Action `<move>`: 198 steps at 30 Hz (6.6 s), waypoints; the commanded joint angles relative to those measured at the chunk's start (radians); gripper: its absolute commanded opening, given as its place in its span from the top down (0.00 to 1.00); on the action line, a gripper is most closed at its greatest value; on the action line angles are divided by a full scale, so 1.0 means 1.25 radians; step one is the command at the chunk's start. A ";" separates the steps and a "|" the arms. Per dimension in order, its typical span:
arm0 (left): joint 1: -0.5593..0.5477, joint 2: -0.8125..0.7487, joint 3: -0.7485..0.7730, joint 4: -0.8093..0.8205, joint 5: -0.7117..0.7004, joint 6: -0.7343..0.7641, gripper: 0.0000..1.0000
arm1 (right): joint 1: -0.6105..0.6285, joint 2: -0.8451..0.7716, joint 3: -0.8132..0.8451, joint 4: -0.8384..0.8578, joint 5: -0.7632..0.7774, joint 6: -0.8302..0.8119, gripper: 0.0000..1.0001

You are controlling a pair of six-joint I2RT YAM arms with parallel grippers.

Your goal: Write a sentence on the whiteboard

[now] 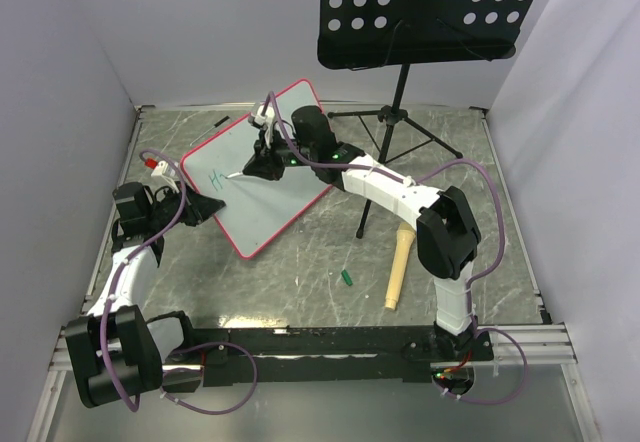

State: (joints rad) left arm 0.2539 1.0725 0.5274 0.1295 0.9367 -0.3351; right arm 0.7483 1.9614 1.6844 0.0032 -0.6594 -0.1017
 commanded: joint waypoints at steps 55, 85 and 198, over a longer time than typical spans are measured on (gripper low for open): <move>-0.002 -0.001 0.025 0.020 -0.034 0.062 0.99 | 0.019 -0.018 0.061 0.015 -0.030 0.020 1.00; -0.002 -0.003 0.025 0.023 -0.028 0.062 0.99 | 0.019 0.018 0.074 0.001 -0.014 0.010 1.00; -0.012 -0.005 0.032 0.001 -0.049 0.082 0.99 | -0.174 -0.094 0.238 -0.233 -0.311 -0.038 1.00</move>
State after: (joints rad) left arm 0.2455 1.0733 0.5278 0.1219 0.9447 -0.3080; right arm 0.5426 1.8797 1.8900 -0.1856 -0.9947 -0.0765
